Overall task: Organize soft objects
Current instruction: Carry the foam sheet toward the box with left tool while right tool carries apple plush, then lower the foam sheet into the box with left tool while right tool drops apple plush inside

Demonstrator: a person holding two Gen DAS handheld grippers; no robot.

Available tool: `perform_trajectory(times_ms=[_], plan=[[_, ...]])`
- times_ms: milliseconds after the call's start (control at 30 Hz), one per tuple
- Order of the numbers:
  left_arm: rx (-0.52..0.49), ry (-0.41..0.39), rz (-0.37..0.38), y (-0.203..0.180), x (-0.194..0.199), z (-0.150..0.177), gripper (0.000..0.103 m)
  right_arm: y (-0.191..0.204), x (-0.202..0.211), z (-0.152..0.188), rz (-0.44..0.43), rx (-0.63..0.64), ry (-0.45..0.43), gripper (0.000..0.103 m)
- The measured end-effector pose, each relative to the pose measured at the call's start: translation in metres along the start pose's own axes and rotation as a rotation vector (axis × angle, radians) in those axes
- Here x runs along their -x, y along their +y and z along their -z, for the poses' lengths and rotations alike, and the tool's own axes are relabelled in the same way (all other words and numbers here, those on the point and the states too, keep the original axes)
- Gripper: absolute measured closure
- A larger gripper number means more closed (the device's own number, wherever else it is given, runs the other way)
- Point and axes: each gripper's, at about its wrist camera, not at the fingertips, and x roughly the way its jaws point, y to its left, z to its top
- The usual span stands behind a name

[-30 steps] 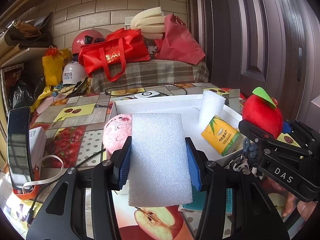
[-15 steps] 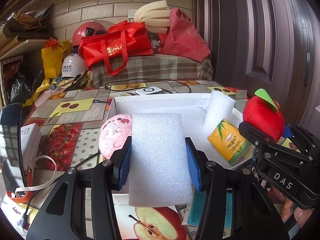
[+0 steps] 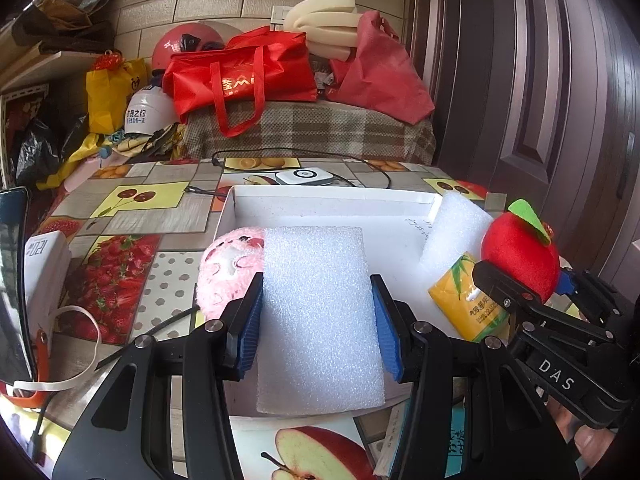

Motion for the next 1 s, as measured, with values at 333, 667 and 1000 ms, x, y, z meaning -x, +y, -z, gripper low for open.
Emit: perform_trajectory(times_ms=[333, 667, 1000], plan=[[-0.003, -0.008, -0.046, 0.009, -0.018, -0.012, 0.054, -0.026, -0.018, -0.003, 0.075, -0.114, 0.070, 0.041], [0.153, 0.010, -0.069, 0.041, -0.028, -0.016, 0.054, -0.040, -0.028, -0.003, 0.131, -0.166, 0.109, 0.041], [0.143, 0.011, -0.068, 0.041, -0.029, -0.016, 0.054, 0.007, -0.039, -0.006, -0.080, -0.006, 0.147, 0.042]])
